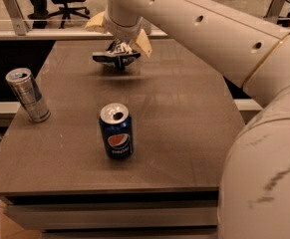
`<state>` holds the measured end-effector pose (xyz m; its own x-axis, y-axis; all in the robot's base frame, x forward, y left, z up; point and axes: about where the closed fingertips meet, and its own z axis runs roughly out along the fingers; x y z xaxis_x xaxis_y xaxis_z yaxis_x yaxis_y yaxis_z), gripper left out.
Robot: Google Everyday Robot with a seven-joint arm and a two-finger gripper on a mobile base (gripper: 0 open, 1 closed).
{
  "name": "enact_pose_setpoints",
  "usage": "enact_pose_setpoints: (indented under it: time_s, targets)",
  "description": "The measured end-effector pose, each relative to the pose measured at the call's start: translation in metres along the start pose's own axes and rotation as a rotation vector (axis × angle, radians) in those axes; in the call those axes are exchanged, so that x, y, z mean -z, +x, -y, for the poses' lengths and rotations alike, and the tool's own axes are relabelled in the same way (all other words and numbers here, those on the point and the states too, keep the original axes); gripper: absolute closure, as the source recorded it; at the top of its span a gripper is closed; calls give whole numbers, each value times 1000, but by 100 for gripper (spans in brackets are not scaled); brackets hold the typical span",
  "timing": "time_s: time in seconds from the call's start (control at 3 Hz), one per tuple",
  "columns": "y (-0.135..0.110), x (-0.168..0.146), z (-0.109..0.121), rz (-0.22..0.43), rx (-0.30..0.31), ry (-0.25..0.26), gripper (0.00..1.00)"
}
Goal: Move blue chip bag near pepsi can
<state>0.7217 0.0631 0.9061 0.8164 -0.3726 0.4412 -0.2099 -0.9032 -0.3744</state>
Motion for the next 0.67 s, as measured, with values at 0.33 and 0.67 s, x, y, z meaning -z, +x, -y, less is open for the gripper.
enact_pose_setpoints:
  time_s: [0.33, 0.67]
  targets:
    - [-1, -14, -1, 14, 13, -13, 0]
    - [-2, -25, -1, 35, 22, -19, 0]
